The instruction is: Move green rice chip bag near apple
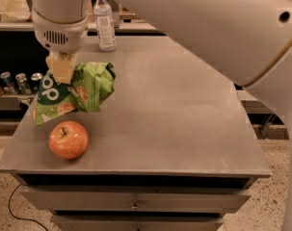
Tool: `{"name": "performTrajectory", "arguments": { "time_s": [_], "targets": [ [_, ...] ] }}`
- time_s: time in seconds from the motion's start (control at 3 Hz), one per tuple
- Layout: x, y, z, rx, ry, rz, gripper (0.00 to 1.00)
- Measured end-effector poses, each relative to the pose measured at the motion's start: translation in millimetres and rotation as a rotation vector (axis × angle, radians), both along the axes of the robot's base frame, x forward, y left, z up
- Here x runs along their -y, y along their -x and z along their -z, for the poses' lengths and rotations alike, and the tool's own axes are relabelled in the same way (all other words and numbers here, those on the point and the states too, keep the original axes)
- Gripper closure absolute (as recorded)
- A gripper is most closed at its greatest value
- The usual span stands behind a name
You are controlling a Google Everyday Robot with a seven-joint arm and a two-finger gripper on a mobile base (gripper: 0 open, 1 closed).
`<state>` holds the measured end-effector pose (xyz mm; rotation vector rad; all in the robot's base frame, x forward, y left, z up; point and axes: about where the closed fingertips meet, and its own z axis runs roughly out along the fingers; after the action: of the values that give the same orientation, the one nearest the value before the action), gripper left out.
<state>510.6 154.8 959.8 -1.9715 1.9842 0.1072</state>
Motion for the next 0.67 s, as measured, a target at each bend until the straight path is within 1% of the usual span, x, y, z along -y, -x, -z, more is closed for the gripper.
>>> {"name": "performTrajectory", "arguments": {
  "time_s": [0.67],
  "targets": [
    [-12.3, -11.1, 5.7, -0.019, -0.001, -0.019, 0.12]
  ]
}}
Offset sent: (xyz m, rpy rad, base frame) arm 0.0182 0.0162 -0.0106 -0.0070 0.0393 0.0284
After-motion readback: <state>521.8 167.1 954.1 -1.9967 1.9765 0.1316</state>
